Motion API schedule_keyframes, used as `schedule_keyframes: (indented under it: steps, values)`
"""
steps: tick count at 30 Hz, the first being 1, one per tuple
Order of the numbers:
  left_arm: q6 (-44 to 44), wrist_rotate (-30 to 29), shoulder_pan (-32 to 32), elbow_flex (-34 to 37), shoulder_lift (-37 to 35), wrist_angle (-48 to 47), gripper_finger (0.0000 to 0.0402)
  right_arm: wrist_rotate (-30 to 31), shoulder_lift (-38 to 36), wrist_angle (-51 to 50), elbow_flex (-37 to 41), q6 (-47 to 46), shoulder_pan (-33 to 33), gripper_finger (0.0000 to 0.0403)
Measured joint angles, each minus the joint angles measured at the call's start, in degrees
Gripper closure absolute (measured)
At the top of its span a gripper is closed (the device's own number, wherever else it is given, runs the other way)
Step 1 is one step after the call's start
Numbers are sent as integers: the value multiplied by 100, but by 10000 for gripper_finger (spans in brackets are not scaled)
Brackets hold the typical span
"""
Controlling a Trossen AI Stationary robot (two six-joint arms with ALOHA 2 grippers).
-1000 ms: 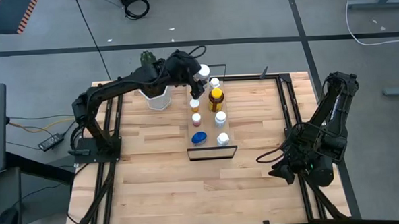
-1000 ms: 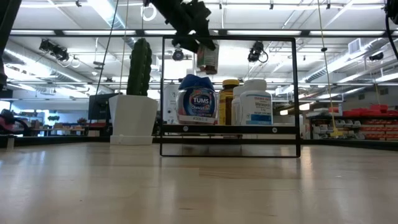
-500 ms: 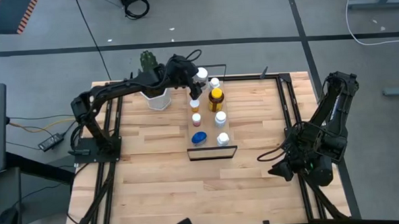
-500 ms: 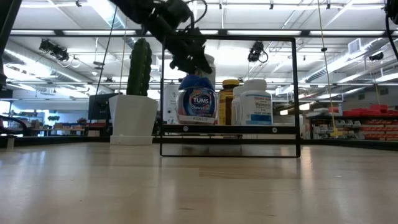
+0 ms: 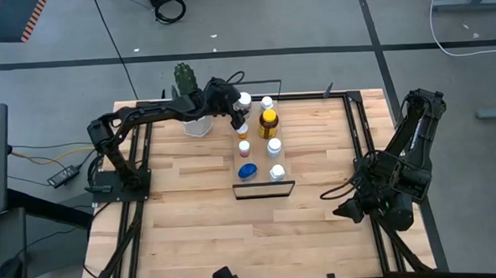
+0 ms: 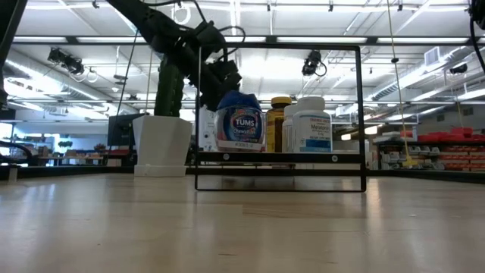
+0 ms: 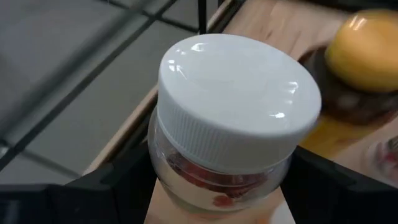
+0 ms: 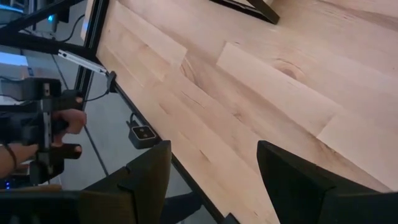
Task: Pick and place medicine bottles onto shelf by color
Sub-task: Put the green medicine bottle on the shelf
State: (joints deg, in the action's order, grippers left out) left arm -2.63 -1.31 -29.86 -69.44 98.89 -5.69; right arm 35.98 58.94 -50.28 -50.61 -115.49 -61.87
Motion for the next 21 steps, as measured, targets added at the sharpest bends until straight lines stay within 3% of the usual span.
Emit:
schedule_keyframes:
  steps: [21]
  values:
    - [48,-47,-146,246,355,426,104,-4,0,-42,0,-17,144,158]
